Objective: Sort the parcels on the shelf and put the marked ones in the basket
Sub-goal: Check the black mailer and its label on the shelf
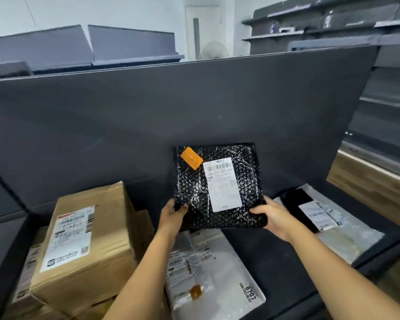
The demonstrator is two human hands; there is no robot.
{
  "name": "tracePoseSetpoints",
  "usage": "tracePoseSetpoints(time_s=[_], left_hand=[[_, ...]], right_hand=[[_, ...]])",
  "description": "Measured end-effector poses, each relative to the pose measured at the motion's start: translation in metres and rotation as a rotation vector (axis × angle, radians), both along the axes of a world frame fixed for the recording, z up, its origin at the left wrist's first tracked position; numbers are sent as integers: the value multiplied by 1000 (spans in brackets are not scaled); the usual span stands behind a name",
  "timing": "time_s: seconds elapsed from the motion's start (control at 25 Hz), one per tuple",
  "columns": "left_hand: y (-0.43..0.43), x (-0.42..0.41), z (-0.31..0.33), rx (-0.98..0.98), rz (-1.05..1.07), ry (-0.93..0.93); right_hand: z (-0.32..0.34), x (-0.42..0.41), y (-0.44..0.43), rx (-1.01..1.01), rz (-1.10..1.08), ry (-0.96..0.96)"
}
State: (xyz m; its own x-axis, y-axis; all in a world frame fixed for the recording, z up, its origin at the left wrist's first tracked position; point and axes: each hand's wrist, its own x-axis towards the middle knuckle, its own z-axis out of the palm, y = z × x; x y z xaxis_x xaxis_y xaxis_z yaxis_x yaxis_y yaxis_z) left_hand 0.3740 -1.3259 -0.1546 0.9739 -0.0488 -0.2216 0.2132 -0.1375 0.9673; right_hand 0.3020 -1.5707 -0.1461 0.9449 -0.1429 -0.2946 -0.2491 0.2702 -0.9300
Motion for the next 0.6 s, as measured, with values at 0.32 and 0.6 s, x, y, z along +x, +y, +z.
tracePoseSetpoints(time_s=[0.32, 0.6], left_hand=[[28, -24, 10, -92, -2, -128], [30, -31, 43, -28, -17, -433]], right_hand=[[0, 1, 25, -192, -52, -102], [46, 4, 32, -378, -199, -391]])
